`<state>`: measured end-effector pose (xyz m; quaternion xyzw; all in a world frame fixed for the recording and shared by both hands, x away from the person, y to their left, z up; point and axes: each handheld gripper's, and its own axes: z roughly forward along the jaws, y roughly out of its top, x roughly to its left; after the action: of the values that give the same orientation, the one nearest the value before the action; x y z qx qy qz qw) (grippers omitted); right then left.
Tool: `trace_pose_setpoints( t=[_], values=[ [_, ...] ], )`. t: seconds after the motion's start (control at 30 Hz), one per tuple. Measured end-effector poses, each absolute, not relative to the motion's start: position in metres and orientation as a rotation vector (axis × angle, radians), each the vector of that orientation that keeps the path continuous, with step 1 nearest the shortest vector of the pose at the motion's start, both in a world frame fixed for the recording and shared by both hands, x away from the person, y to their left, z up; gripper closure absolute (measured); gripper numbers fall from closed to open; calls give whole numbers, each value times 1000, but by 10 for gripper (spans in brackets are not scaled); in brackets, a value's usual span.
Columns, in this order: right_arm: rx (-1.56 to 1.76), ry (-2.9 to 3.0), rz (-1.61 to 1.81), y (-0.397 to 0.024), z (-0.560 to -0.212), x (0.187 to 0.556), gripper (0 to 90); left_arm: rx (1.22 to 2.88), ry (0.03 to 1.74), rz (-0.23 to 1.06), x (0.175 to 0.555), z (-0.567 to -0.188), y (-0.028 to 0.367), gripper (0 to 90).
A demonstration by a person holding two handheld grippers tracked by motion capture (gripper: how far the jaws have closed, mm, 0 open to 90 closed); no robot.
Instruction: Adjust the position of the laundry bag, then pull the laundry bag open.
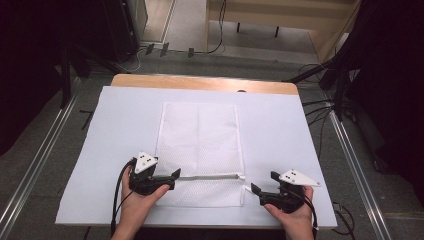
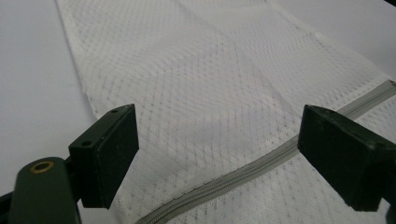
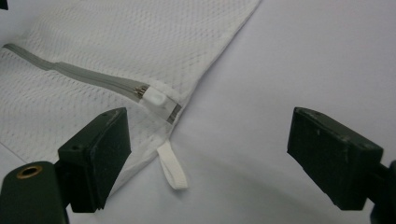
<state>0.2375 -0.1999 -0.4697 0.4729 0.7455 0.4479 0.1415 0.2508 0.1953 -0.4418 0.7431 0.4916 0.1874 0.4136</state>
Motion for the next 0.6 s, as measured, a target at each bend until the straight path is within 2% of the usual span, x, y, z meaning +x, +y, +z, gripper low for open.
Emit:
trace_pose_setpoints(
  t=[0.23,0.47,0.6],
  values=[
    [1339,2215,1241,-181,-480,240,211,1869,1224,456,251,-442,188,147],
    [1324,2264,1200,-168,-485,242,241,1890,1206,443,252,-443,179,155],
    [1328,2273,1215,-166,-486,242,297,1894,1202,431,253,-444,176,169]
  ],
)
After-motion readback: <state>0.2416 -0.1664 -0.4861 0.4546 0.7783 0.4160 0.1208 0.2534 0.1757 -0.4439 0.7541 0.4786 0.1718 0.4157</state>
